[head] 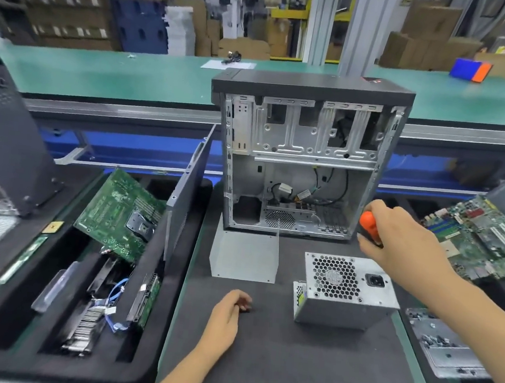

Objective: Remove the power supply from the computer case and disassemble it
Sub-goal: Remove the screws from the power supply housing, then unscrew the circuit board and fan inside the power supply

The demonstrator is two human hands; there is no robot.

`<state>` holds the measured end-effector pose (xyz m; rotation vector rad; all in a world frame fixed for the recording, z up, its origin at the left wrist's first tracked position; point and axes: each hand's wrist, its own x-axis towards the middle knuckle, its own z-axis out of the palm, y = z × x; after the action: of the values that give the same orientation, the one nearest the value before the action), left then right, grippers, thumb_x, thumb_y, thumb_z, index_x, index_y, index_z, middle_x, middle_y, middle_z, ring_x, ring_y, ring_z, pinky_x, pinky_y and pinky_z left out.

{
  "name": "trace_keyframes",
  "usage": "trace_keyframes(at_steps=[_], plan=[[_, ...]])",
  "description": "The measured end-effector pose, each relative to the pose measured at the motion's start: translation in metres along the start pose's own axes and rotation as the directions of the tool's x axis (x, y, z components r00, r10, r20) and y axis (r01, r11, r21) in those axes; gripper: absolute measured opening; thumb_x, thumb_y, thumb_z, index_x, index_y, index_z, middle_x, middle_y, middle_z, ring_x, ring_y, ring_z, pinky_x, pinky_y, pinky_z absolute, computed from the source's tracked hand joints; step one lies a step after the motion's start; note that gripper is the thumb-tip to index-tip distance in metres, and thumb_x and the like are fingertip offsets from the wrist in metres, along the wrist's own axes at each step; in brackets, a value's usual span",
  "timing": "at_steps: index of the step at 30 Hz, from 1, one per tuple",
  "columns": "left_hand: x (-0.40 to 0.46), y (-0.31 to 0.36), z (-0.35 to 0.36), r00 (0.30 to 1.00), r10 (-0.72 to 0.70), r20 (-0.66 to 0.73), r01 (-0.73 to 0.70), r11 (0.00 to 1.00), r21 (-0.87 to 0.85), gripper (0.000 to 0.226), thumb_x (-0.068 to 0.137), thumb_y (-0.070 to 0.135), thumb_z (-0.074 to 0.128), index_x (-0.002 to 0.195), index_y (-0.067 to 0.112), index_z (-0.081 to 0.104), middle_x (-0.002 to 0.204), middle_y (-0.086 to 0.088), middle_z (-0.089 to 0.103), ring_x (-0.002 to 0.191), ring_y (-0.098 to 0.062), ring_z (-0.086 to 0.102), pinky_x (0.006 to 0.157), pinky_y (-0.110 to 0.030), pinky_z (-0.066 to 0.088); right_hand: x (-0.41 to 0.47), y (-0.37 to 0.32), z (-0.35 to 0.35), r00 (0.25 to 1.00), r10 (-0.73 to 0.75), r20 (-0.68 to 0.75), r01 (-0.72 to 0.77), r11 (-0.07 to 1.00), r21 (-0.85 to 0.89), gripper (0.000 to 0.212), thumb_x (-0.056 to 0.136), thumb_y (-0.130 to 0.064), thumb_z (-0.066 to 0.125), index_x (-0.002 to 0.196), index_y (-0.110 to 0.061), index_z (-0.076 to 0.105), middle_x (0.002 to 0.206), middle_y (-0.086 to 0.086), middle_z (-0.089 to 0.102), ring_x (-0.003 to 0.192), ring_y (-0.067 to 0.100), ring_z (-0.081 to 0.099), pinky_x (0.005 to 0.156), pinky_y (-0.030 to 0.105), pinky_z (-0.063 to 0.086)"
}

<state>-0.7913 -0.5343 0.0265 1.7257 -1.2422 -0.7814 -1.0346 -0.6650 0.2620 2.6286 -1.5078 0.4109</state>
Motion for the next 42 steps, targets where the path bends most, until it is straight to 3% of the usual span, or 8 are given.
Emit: trace_keyframes(at_steps=[13,17,22,27,32,37,40,42], plan=[[-0.001,-0.002,0.007,0.933,0.351,0.076,-0.353,0.856,0.377,0.042,0.078,-0.008,0.046,0.095,0.028,0.062,0.096,0.022,0.059,0.091,0.004,0.052,0.094,-0.020,0.036,0.002,0.007,-0.002,1.000,-0.014,0.001,0.014,1.000,0.017,0.027,0.086,-0.034,0.061,0.098,-0.019,0.042,0.070,-0.011,0.036,0.065,0.017,0.039,0.047,0.030,0.038],[-0.003,-0.008,0.004,0.949,0.317,-0.007,-0.291,0.880,0.376,0.039,0.080,-0.002,0.057,0.101,0.029,0.066,0.098,0.025,0.062,0.103,0.008,0.053,0.113,-0.020,0.015,0.002,0.011,0.000,1.000,-0.015,-0.007,0.015,1.000,0.017,0.027,0.085,-0.034,0.062,0.097,-0.019,0.042,0.069,-0.009,0.036,0.062,0.014,0.039,0.045,0.030,0.035],[-0.007,-0.002,0.004,0.985,0.175,-0.002,-0.175,0.982,0.075,0.046,0.081,-0.007,0.061,0.102,0.034,0.066,0.104,0.015,0.065,0.102,-0.002,0.061,0.096,-0.020,0.047,0.004,0.017,0.009,0.998,-0.024,0.054,0.023,1.000,0.010,0.032,0.085,-0.036,0.059,0.086,-0.024,0.030,0.077,-0.004,0.035,0.062,0.013,0.044,0.043,0.024,0.029],[-0.007,0.002,0.007,0.978,0.201,0.051,-0.205,0.973,0.101,0.039,0.081,0.001,0.061,0.103,0.033,0.066,0.106,0.018,0.064,0.105,-0.002,0.059,0.093,-0.015,0.045,0.013,0.025,0.020,0.970,-0.073,0.232,0.021,0.975,0.221,0.041,0.086,-0.022,0.061,0.073,-0.027,0.022,0.067,-0.001,0.042,0.055,0.015,0.039,0.051,0.030,0.034],[0.011,0.016,0.002,0.972,0.233,-0.013,-0.225,0.952,0.209,0.028,0.088,0.004,0.059,0.103,0.026,0.069,0.100,0.019,0.064,0.101,-0.002,0.057,0.091,-0.012,0.040,0.028,0.033,0.029,0.946,-0.148,0.288,0.044,0.939,0.340,0.024,0.076,-0.011,0.063,0.079,-0.023,0.043,0.072,-0.001,0.047,0.068,0.022,0.044,0.065,0.035,0.041],[0.042,0.065,0.004,0.999,0.042,0.035,-0.047,0.986,0.157,0.021,0.100,0.019,0.050,0.099,0.019,0.070,0.095,0.010,0.067,0.083,-0.002,0.058,0.071,-0.019,0.050,0.043,0.039,0.045,0.802,-0.265,0.535,0.127,0.951,0.281,0.020,0.085,-0.032,0.067,0.100,-0.026,0.057,0.099,-0.002,0.060,0.093,0.018,0.056,0.086,0.035,0.045],[0.052,0.102,0.012,0.978,-0.047,0.202,0.045,0.999,0.011,0.032,0.103,0.036,0.044,0.093,0.021,0.071,0.096,0.003,0.073,0.090,-0.009,0.066,0.080,-0.024,0.051,0.047,0.036,0.053,0.704,-0.288,0.650,0.154,0.954,0.256,0.029,0.085,-0.038,0.068,0.106,-0.023,0.057,0.103,-0.003,0.063,0.094,0.018,0.058,0.088,0.036,0.046],[0.055,0.119,0.017,0.940,-0.085,0.332,0.112,0.992,-0.064,0.041,0.098,0.054,0.044,0.086,0.025,0.071,0.084,0.011,0.071,0.075,-0.002,0.062,0.068,-0.020,0.047,0.050,0.032,0.056,0.678,-0.280,0.679,0.153,0.958,0.242,0.031,0.083,-0.036,0.071,0.107,-0.022,0.057,0.103,-0.004,0.062,0.094,0.018,0.058,0.087,0.035,0.045]])
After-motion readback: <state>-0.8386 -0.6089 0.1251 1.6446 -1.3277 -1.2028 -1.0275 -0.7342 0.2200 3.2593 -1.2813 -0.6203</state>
